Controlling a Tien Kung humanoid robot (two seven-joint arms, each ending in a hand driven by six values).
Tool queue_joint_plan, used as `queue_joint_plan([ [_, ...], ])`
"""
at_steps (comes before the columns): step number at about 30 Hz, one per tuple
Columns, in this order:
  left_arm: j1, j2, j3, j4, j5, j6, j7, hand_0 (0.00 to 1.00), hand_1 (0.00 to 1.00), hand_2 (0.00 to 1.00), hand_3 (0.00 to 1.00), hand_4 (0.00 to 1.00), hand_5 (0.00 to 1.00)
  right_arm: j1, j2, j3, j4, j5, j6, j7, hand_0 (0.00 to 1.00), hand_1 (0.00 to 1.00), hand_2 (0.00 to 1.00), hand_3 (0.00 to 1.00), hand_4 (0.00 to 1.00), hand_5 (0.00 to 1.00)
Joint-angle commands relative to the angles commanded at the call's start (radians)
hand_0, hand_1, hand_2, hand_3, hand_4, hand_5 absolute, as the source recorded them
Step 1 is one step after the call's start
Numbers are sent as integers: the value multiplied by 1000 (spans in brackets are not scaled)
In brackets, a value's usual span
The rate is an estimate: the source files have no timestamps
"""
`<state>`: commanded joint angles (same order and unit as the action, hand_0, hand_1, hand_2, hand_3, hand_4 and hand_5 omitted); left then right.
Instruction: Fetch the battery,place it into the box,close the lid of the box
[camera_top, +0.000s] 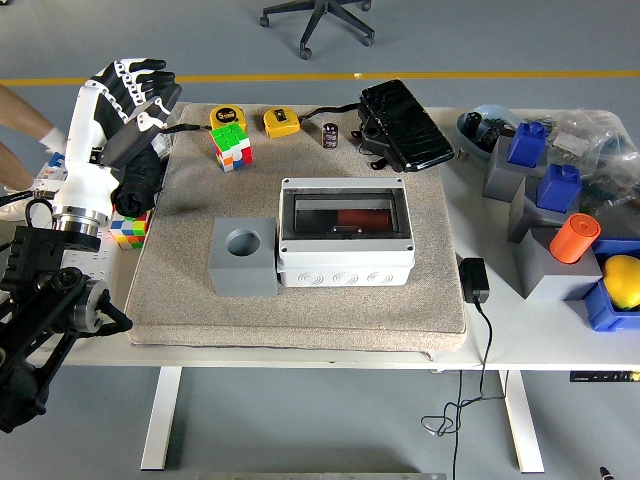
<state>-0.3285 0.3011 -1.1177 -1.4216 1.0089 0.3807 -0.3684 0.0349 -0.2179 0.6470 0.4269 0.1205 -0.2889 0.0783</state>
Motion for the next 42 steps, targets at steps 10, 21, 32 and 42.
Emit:
queue_joint_plan([
  [10, -3, 2, -21, -2, 49, 10, 10, 593, 610, 570, 581, 916, 427, 11, -6, -16, 0, 4, -2, 0, 610, 632, 622, 573, 977, 560],
  [21, -7, 5, -6, -16, 58, 10, 20, 607, 615, 569, 580, 889, 393, 17, -11, -26, -2, 8, 2, -7, 610, 633, 622, 573, 978, 562],
  [32, -13, 6, 6, -9, 77, 6, 37, 618, 617, 573, 585, 878, 383, 18, -16, -30, -3, 8, 8, -16, 610, 634, 625, 574, 978, 561],
  [42, -18, 12, -7, 2, 57, 1, 41, 617, 619, 572, 584, 877, 383, 18, -19, -34, -4, 8, 9, -19, 611, 634, 625, 574, 978, 561],
])
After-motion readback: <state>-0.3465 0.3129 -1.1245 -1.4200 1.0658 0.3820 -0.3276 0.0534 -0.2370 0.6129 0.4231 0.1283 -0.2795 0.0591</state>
